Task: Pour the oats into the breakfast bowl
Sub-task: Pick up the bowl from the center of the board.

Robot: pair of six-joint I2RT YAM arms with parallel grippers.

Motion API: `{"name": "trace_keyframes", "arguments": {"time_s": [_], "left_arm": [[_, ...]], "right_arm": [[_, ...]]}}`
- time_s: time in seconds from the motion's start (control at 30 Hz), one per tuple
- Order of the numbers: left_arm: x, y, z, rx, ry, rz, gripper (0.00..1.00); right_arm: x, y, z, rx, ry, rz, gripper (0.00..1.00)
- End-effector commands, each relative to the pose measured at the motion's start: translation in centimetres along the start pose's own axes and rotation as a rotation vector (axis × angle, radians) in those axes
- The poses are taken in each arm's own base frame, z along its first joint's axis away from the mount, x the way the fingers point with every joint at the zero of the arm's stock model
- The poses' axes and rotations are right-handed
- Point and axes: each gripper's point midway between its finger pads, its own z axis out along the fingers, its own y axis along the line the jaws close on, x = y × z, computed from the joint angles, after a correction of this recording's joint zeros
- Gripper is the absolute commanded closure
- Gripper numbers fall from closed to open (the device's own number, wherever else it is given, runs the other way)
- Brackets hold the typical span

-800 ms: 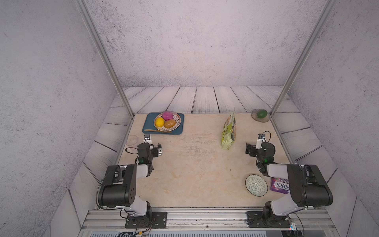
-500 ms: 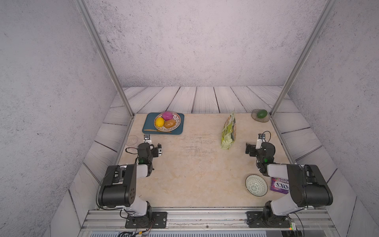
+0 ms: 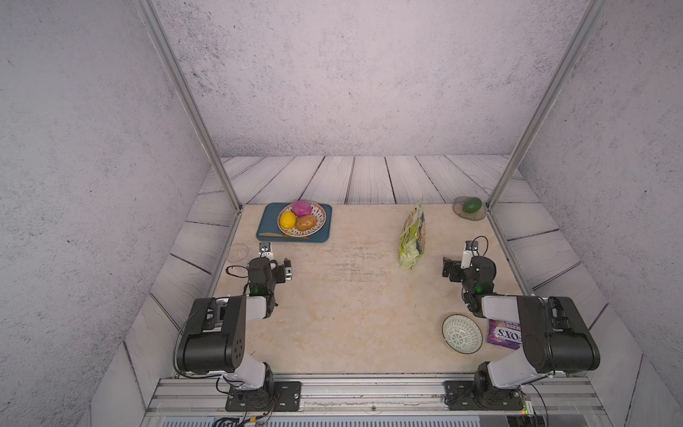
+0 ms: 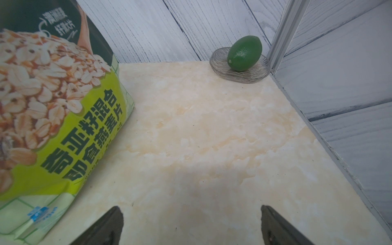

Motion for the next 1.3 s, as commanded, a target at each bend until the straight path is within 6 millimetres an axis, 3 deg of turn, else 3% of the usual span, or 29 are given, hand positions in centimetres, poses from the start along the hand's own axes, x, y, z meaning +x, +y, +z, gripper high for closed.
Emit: {"name": "trace_keyframes", "arguments": {"time_s": [0.0, 0.13, 0.27, 0.37, 0.5, 0.57, 0.77, 0.9, 1.07, 1.17, 1.27], "left_arm": [[-3.9, 1.3, -0.9, -0.072, -0.001, -0.035, 0.00], [-7.3, 3.7, -3.5, -0.213, 0.176, -0.215, 0.00], [-7.5, 3.4, -5.1, -0.180, 0.307, -0.351, 0.00], [-8.0, 0.8, -6.0, -0.019, 0.328, -0.355, 0.00], [-8.2, -0.9, -8.9, -0.026, 0.313, -0.301, 0.00], [-8.0, -3.0, -10.6, 0.008, 0.320, -0.266, 0.00], [-4.7, -12.8, -15.7, 0.303, 0.460, -0.107, 0.01], [-2.8, -18.4, -19.0, 0.489, 0.517, 0.029, 0.09], [-0.5, -24.3, -22.4, 0.626, 0.571, 0.222, 0.14], [0.7, -28.1, -24.6, 0.727, 0.601, 0.342, 0.15], [1.7, -31.1, -25.4, 0.777, 0.636, 0.441, 0.15]], "right_arm": [[-3.2, 0.1, -1.5, -0.008, 0.014, 0.002, 0.01], [-5.7, -3.3, -5.0, 0.193, 0.167, 0.189, 0.01], [-3.8, -8.0, -10.6, 0.572, 0.358, 0.487, 0.01], [-3.8, -7.0, -11.8, 0.491, 0.461, 0.478, 0.01], [-4.7, -5.8, -13.1, 0.402, 0.460, 0.508, 0.01], [-5.1, -4.9, -13.7, 0.345, 0.450, 0.529, 0.01], [-5.1, -3.3, -15.4, 0.234, 0.405, 0.601, 0.01], [-4.8, -1.9, -16.5, 0.136, 0.384, 0.605, 0.01], [-4.9, -2.5, -18.4, 0.150, 0.337, 0.610, 0.01], [-6.0, -2.5, -19.8, 0.131, 0.286, 0.626, 0.01], [-7.0, -2.7, -21.2, 0.129, 0.234, 0.668, 0.01]]}}
